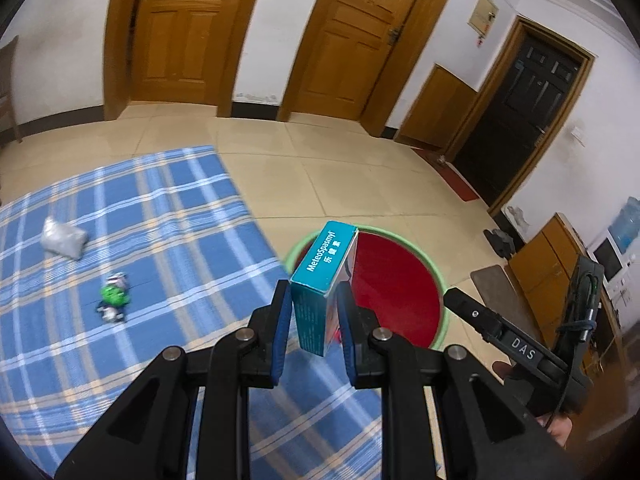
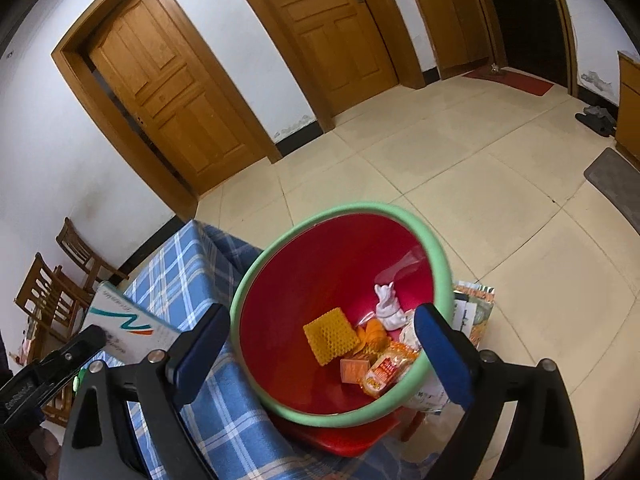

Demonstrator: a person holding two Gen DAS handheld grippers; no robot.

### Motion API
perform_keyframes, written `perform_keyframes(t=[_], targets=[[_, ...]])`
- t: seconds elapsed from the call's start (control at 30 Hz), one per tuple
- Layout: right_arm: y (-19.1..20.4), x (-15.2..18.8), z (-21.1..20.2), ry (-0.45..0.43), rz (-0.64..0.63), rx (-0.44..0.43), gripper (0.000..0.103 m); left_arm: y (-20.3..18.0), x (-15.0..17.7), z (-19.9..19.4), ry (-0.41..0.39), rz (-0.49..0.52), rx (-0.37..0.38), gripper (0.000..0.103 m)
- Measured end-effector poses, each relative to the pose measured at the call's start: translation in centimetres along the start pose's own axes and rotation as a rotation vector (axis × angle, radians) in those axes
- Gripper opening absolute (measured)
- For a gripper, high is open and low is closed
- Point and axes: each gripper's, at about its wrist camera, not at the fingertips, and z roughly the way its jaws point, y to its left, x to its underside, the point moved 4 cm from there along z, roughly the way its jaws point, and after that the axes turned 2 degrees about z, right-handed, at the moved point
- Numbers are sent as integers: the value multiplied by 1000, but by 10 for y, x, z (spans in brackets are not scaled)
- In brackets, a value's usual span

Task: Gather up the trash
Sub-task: 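Lower the teal box over the red bucket and open the left gripper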

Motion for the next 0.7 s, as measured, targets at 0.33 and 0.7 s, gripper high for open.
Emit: perform_keyframes(t=[0.33, 0.7], targets=[[-21, -8, -6, -18, 56, 5, 96, -33, 1, 39, 60, 71, 29, 23], [-28, -7, -4, -9, 68, 1, 96, -26, 7, 42, 77, 51, -3, 44]])
